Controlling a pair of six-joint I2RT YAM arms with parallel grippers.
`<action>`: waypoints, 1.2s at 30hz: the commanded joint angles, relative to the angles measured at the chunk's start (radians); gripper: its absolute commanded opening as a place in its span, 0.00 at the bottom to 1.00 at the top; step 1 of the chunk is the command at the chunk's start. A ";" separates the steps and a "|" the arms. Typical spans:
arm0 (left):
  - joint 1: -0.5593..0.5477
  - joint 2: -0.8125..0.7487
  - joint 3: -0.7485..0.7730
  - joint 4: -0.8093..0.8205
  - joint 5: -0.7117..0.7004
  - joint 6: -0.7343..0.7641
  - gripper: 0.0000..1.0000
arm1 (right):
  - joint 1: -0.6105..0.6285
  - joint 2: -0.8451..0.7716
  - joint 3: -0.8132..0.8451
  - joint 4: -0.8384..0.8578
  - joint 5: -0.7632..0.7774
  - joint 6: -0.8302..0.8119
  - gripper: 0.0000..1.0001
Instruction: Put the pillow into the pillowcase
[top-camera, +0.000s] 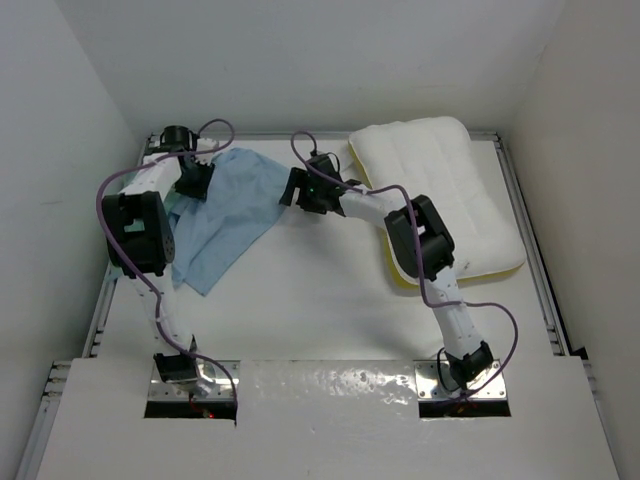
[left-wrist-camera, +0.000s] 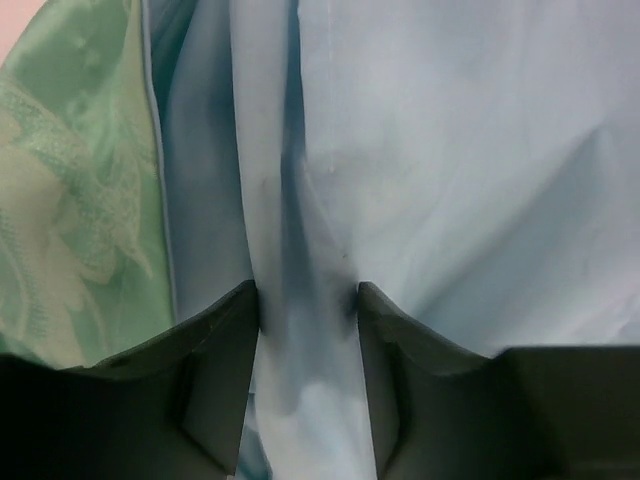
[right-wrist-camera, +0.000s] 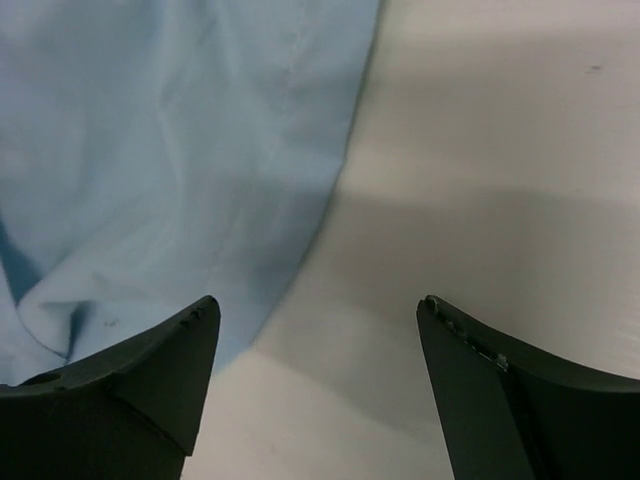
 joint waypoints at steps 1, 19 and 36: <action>-0.005 0.017 0.026 0.059 0.040 -0.047 0.24 | 0.014 0.059 0.052 0.025 -0.002 0.078 0.80; 0.006 -0.141 0.373 -0.214 0.201 0.035 0.00 | -0.068 -0.042 -0.109 0.179 0.136 0.183 0.00; 0.003 -0.256 0.370 -0.288 0.552 0.054 0.00 | -0.230 -0.643 -0.283 -0.400 0.099 -0.628 0.99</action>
